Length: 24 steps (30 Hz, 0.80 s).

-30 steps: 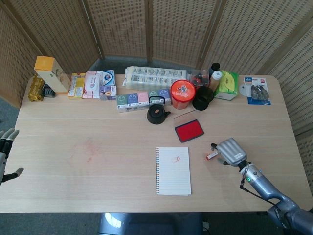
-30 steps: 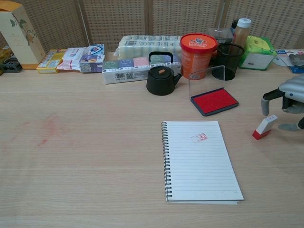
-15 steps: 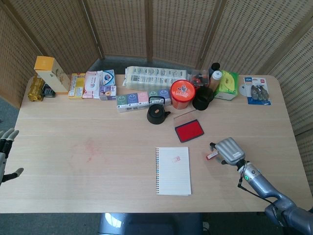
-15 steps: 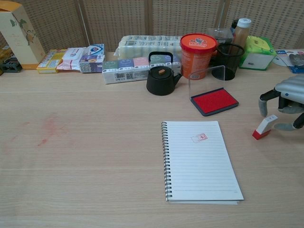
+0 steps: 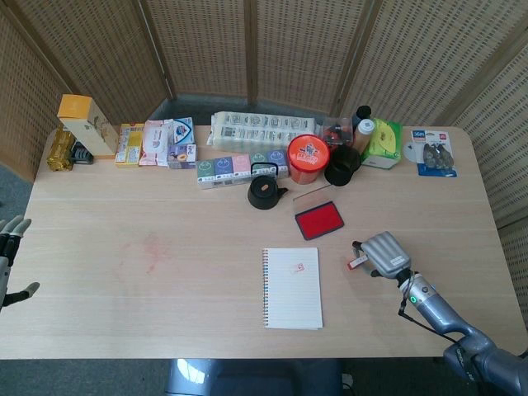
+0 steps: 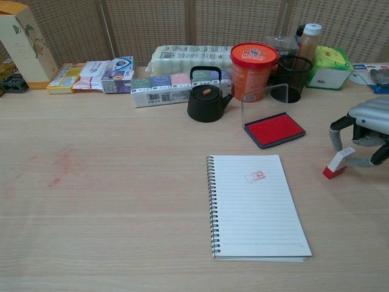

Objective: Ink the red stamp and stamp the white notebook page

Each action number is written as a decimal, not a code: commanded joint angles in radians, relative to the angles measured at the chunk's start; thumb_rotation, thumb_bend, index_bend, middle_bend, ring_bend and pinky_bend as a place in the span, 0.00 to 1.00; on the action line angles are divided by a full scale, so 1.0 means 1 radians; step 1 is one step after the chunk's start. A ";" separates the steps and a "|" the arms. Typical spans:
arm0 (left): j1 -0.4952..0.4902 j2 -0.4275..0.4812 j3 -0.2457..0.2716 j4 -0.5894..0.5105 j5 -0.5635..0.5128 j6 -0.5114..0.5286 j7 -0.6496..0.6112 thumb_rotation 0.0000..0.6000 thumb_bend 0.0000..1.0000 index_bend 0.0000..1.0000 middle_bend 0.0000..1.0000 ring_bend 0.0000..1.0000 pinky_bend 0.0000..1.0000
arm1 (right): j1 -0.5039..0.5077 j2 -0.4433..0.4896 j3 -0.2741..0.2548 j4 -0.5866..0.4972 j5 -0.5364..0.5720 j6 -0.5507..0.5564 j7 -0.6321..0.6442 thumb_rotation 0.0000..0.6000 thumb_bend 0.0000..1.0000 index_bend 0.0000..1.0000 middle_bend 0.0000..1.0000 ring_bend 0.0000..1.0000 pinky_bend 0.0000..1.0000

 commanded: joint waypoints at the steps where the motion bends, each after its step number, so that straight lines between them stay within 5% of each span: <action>1: 0.000 0.001 0.000 0.000 0.000 0.000 -0.001 1.00 0.00 0.00 0.01 0.00 0.01 | 0.000 0.000 0.002 -0.007 0.007 -0.004 -0.010 1.00 0.35 0.51 1.00 1.00 1.00; 24: -0.001 0.005 0.001 -0.003 0.000 -0.003 -0.007 1.00 0.00 0.00 0.01 0.00 0.01 | -0.002 0.012 0.018 -0.081 0.052 -0.009 -0.002 1.00 0.39 0.61 1.00 1.00 1.00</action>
